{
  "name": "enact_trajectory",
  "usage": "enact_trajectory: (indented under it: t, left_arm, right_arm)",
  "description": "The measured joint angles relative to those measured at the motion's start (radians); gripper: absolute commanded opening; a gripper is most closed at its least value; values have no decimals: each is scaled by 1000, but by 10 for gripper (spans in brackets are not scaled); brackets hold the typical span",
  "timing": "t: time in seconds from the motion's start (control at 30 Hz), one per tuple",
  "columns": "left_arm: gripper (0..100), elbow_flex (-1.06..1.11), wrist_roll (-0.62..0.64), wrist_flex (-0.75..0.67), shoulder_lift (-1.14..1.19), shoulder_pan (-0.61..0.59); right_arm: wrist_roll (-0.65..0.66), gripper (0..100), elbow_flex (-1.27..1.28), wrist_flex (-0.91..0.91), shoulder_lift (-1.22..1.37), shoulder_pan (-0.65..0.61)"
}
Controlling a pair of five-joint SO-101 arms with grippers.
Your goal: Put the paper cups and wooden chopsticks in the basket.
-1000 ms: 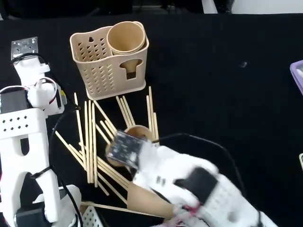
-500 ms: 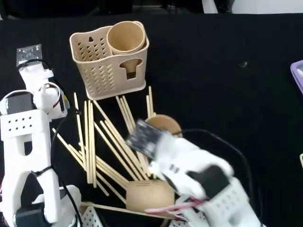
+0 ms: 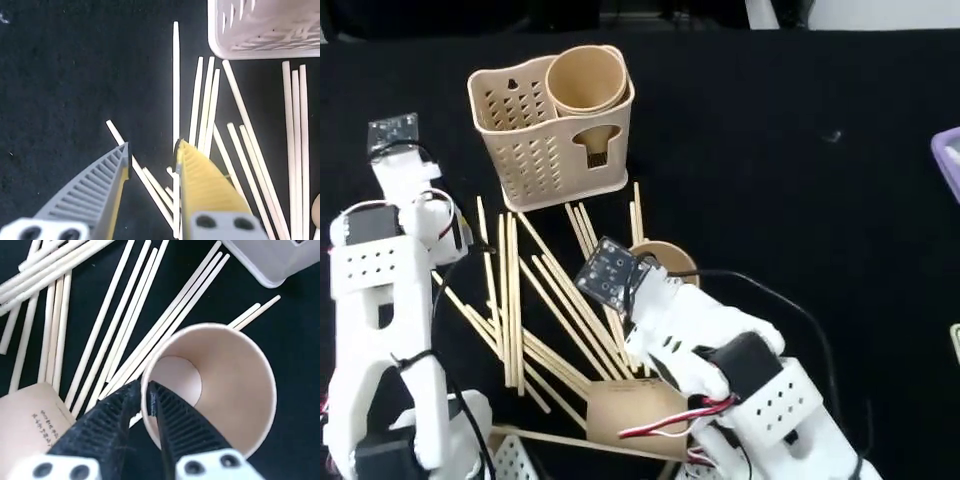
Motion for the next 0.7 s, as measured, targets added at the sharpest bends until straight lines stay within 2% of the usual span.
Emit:
enact_trajectory:
  t: [0.13,0.3,0.47,0.7]
  left_arm:
    - [160,28,0,-12,0,0]
    - [160,106,0,-95,0,0]
    - [159,147,0,-157,0,0]
    - [159,147,66,-161,0,0]
  right_arm:
    - [43,10,-77,8,0,68]
    - [58,10,-242,81,0,127]
    - [58,10,-503,100,12,187]
    - [57,10,-836,-49,267,201]
